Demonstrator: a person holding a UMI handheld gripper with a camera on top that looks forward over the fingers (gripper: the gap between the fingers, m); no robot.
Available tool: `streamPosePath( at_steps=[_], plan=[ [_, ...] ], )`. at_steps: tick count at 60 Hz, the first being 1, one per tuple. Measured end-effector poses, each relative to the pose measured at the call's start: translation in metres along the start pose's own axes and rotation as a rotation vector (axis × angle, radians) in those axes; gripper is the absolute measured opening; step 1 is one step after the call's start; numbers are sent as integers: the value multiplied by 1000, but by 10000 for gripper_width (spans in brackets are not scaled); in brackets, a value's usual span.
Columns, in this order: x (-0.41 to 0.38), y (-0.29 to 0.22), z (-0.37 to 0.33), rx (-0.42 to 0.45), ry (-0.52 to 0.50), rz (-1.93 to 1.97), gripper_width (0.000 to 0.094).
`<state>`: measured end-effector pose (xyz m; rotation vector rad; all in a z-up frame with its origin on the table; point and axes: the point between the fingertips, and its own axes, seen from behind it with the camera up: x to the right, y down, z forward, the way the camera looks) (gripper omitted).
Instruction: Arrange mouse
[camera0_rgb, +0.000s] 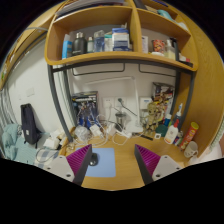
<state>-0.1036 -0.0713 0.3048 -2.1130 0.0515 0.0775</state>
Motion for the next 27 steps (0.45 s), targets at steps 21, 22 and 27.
streamPosePath(
  at_steps=[21, 22, 27],
  plan=[
    [91, 28, -44, -16, 9, -9, 833],
    [94, 29, -46, -15, 5, -9, 832],
    [105, 33, -52, -18, -13, -1, 829]
  ],
)
